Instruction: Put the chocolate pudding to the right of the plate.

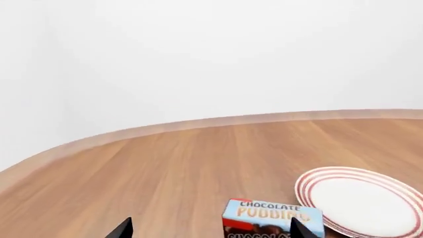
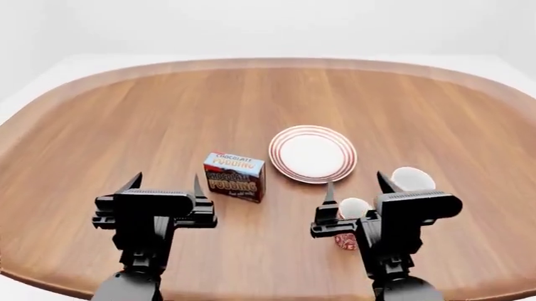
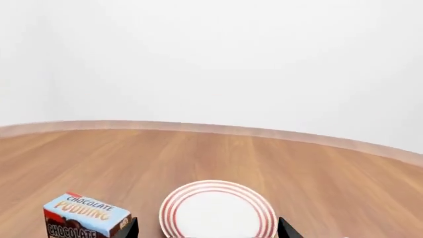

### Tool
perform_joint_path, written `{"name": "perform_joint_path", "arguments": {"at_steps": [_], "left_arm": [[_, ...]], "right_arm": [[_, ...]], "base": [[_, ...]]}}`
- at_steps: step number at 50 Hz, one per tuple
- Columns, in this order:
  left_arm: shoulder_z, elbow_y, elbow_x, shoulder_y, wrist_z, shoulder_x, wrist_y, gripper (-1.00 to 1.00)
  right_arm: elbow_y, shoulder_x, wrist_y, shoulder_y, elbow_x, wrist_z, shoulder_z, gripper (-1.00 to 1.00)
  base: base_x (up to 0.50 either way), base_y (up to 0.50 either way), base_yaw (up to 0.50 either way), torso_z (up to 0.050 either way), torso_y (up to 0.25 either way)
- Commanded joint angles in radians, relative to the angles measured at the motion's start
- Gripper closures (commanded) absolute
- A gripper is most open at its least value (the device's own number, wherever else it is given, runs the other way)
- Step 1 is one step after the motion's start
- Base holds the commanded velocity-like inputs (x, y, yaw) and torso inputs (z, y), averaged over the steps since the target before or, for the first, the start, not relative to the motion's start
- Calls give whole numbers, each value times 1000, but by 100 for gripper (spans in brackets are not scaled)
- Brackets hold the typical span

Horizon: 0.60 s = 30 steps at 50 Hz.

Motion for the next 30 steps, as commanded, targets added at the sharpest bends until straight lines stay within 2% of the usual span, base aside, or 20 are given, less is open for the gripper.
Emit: {"name": "perform_joint_path", "arguments": {"at_steps": [1, 30], "left_arm": [[3, 53, -12, -27, -11, -13, -76, -100], [10, 37, -35, -19, -34, -26, -54, -100]], "right_arm": [[-68, 18, 72, 24, 13, 6, -10, -100], [-50, 30, 54, 18, 24, 23, -21, -100]], "base": [[500, 0, 0, 0, 0], [500, 0, 0, 0, 1]]}}
